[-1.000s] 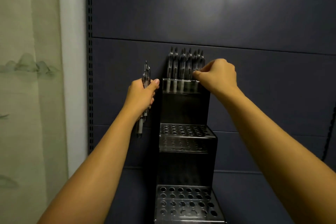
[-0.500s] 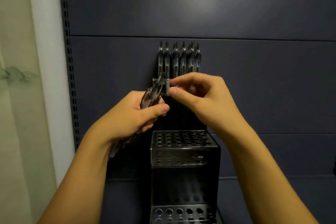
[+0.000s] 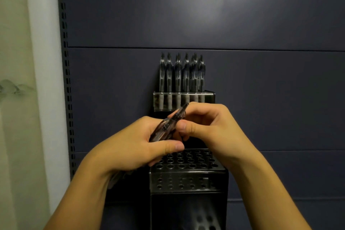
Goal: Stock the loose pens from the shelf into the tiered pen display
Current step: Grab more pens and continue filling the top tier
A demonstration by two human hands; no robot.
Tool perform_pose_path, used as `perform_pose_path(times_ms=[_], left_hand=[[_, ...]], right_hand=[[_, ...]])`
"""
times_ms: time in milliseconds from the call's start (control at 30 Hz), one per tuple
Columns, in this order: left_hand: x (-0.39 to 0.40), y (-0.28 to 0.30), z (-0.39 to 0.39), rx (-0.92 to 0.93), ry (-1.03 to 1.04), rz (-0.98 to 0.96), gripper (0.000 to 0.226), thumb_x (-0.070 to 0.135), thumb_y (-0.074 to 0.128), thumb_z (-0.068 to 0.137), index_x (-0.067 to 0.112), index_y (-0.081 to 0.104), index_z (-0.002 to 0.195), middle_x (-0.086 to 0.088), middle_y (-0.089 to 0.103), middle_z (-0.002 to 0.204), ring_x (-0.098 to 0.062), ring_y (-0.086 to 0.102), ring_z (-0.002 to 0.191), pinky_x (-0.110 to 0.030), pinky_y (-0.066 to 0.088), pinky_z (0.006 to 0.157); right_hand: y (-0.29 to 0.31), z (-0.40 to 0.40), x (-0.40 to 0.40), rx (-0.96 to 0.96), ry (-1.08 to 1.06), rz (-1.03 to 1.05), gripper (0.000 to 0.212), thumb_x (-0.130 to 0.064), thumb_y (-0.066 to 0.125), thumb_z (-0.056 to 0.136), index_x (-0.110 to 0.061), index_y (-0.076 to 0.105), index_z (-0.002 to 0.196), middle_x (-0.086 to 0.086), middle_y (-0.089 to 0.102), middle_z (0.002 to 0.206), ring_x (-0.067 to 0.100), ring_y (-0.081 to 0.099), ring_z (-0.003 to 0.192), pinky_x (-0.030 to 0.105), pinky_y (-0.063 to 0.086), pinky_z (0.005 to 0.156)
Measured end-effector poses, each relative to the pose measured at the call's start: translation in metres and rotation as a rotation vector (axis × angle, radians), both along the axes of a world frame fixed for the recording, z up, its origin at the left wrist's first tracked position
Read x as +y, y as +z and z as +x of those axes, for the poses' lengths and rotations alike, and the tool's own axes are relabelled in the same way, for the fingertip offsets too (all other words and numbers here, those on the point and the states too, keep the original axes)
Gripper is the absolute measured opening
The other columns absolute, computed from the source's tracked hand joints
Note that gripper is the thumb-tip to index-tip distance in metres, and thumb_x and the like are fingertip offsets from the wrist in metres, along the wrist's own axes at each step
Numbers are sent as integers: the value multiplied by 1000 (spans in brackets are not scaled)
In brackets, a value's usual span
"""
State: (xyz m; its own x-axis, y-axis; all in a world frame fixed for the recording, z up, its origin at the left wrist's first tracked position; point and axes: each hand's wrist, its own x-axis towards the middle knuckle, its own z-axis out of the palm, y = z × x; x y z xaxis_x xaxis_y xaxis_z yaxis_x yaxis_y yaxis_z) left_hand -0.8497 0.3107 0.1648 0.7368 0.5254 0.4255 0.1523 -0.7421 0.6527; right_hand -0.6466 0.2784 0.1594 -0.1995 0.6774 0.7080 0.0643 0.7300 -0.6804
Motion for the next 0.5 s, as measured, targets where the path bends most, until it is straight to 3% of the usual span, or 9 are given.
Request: perform_pose_path(times_ms=[100,200,267,367,500], left_hand=[[1,0,-1,-28,87,46,4,42,76,84,41,72,85,6,55,61,-9,51,57,-28,42,59],[2,1,-3,-27,187,84,14,50,76,83,36,72,83,6,54,61,-11,49,57,-34,40,60],[1,3,-5,-16,233,72,27,49,76,85,24,68,79,3,56,56,-12,49,52,-34,40,55],[0,4,-6,17,266,95,33,53,75,79,22,64,73,5,53,52,-9,46,49,-32,38,53],[2,5,-8,-24,244,52,36,52,78,75,21,61,67,7,49,51,-10,45,48,-31,39,53]], right_hand=[[0,-5,1,75,11,-10,22,-11,77,82,4,74,98,19,73,88,21,68,75,30,54,69],[0,-8,3,189,13,-28,22,-17,74,78,-3,75,95,12,74,88,19,68,76,30,55,72],[0,-9,4,259,19,-32,23,-18,72,78,-3,75,96,14,75,94,26,71,86,32,56,75],[1,-14,2,291,28,-25,27,-16,69,81,3,72,100,18,76,103,33,74,100,38,60,82],[6,-22,-1,326,62,-29,25,-13,68,81,5,70,98,22,75,103,37,74,99,43,61,83]])
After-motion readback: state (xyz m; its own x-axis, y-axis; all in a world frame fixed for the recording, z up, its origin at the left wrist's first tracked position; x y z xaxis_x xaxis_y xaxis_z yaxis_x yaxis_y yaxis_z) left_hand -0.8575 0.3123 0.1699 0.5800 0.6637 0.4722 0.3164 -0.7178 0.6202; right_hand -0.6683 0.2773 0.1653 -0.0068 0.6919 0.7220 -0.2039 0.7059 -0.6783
